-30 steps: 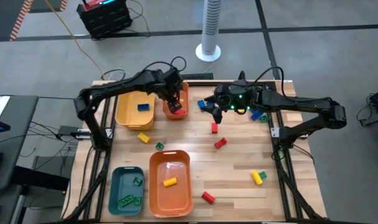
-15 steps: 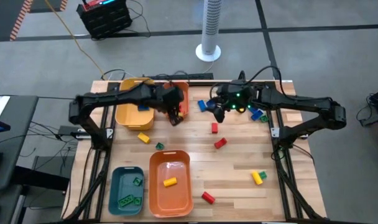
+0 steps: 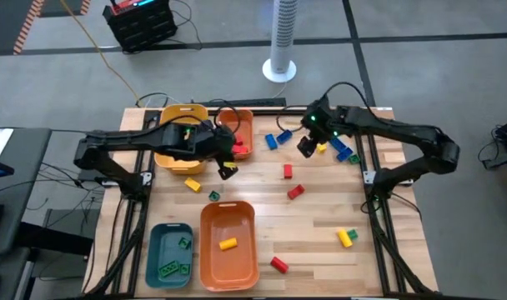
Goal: Sort blocks
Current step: Put the yellow block into the bottom orange bin
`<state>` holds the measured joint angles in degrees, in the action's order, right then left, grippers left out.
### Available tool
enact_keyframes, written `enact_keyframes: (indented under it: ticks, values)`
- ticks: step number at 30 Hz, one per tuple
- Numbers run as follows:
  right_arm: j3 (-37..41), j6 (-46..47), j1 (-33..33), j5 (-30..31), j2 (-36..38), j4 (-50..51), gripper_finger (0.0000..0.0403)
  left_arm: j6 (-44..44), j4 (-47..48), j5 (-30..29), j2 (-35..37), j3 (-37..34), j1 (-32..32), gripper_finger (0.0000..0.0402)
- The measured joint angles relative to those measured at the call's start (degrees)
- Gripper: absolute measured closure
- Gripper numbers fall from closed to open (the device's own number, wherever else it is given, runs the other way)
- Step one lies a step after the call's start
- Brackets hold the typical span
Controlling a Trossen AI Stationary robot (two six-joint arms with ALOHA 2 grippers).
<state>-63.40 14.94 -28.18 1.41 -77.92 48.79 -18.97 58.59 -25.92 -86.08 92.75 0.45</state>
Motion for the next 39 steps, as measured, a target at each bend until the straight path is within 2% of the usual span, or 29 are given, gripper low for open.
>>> enact_keyframes:
  ticks: [7, 11, 19, 34, 39]
  values:
    - [0.02, 1.94, -8.04, 1.17, -11.62, 7.44, 0.0143, -2.28, 1.9, -0.03, 1.19, 0.0, -0.04, 0.0208]
    - [0.02, 2.17, -10.49, 2.11, -15.5, 8.58, 0.0143, -4.55, 5.08, -0.03, 1.18, 0.02, -0.85, 0.0208]
    - [0.56, 0.66, -11.44, 4.06, -16.09, 5.86, 0.0143, -8.61, 9.74, -0.5, 1.18, 0.04, -2.88, 0.0208]
    - [10.92, 2.91, -10.48, 3.07, -16.09, -5.12, 0.0144, -9.39, 10.03, -1.82, 1.16, 0.04, -3.04, 0.0208]
    - [11.54, 2.72, -10.43, 3.04, -16.09, -7.44, 0.0184, -9.39, 10.02, -1.82, 1.16, 0.07, -3.02, 0.0208]
